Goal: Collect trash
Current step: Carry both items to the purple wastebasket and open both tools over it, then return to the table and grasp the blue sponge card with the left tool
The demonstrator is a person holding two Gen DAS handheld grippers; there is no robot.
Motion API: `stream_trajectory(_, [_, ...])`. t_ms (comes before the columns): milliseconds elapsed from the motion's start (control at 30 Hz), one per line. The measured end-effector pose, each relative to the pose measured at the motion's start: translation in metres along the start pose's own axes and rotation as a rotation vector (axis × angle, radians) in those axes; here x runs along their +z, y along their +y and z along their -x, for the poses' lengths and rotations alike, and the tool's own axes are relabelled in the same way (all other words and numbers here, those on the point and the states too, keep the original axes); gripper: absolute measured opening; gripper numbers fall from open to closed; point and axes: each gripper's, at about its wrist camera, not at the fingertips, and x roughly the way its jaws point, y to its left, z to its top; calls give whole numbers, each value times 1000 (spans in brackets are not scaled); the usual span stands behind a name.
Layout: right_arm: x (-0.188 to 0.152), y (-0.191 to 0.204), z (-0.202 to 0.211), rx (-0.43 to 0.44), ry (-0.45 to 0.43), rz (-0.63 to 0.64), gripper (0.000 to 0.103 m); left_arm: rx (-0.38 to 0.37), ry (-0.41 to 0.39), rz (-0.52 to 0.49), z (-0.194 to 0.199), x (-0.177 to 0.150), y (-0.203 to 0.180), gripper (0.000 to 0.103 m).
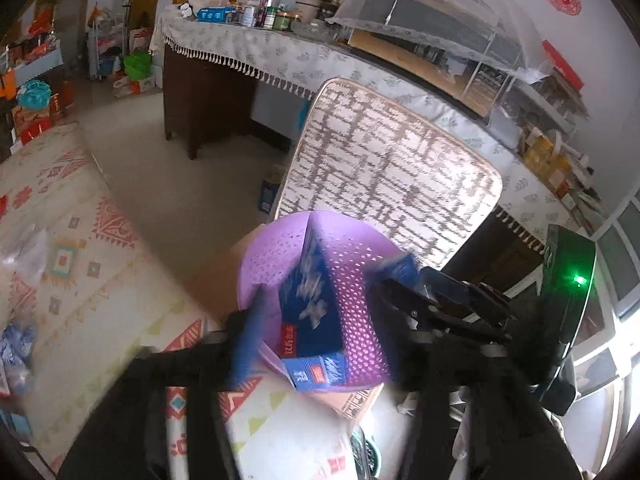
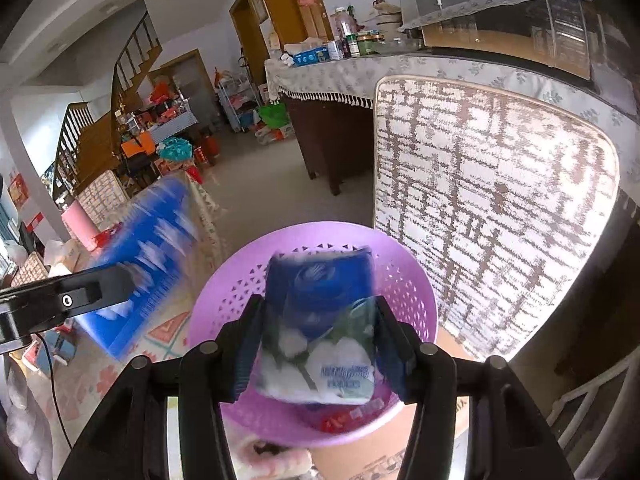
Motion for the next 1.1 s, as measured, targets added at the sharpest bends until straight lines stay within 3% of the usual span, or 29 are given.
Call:
stream_trajectory(33, [-1,-1,0,4,2,-10,71,9,-10,2,1,-1,0,73])
stream_trajectory(333, [-14,10,5,54,7,-22,72,101,-47,16,38,-31,12,80])
stream_trajectory(500, [-26,37,10,121,27,-1,75,210,-72,48,77,-63,29,80])
stream_trajectory(633, [-36,69,12,183,49,37,78,220,-90,112,111,-86,57,80])
stream_trajectory(967, [-70,141,10,260,115,140,81,533,-104,273,189,-158,183,80])
stream_trajectory(1100, [-83,161,5,281,151,157,81,669,-68,307,202,-181,234,80])
